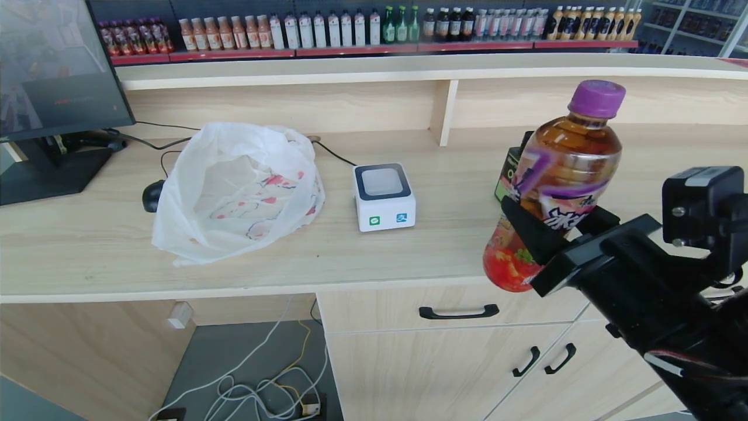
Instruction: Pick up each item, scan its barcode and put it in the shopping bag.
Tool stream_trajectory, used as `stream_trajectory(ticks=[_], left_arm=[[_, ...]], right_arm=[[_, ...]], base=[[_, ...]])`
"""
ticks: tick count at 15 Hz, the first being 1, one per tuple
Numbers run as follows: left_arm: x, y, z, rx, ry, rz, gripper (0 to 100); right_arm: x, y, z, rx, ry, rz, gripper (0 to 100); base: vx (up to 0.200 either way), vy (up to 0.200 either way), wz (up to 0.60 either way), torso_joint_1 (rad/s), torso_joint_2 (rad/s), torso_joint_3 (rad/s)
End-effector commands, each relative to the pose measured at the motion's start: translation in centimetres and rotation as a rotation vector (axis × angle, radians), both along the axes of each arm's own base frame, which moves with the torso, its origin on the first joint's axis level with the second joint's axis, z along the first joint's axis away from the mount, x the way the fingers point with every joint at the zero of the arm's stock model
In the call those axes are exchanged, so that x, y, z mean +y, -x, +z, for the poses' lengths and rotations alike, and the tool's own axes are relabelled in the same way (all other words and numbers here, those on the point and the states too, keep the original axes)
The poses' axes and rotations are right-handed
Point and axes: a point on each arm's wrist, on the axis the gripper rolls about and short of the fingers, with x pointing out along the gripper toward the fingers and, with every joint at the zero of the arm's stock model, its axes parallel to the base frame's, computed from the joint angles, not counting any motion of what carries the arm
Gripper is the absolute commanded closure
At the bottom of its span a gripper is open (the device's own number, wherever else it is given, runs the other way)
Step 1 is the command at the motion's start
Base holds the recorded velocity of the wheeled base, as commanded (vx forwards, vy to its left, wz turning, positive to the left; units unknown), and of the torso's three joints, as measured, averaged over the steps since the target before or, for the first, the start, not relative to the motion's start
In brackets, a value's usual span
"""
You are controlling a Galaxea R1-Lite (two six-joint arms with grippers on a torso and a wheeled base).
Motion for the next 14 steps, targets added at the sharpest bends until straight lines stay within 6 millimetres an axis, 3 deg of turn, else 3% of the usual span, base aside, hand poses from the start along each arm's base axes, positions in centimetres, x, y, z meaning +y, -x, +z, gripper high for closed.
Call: stream_trajectory(ticks=[1,5,10,14], left_arm=[[0.0,0.0,0.0,-0.001,0.0,0.0,0],[0.0,0.0,0.0,0.0,0.0,0.0,0],[0.0,0.0,0.0,-0.001,0.0,0.0,0],[0.0,0.0,0.0,-0.001,0.0,0.0,0]], right_arm=[[0.0,1.1,-0.7,0.02,0.022,0.033,100],[-0.5,1.9,-1.8,0.045,0.078,0.036,100],[2.8,4.9,-1.7,-0.059,0.228,0.186,100],[4.3,5.8,-2.0,-0.102,0.306,0.23,100]], base=[[0.0,0.0,0.0,0.0,0.0,0.0],[0.0,0.0,0.0,0.0,0.0,0.0],[0.0,0.0,0.0,0.0,0.0,0.0],[0.0,0.0,0.0,0.0,0.0,0.0]])
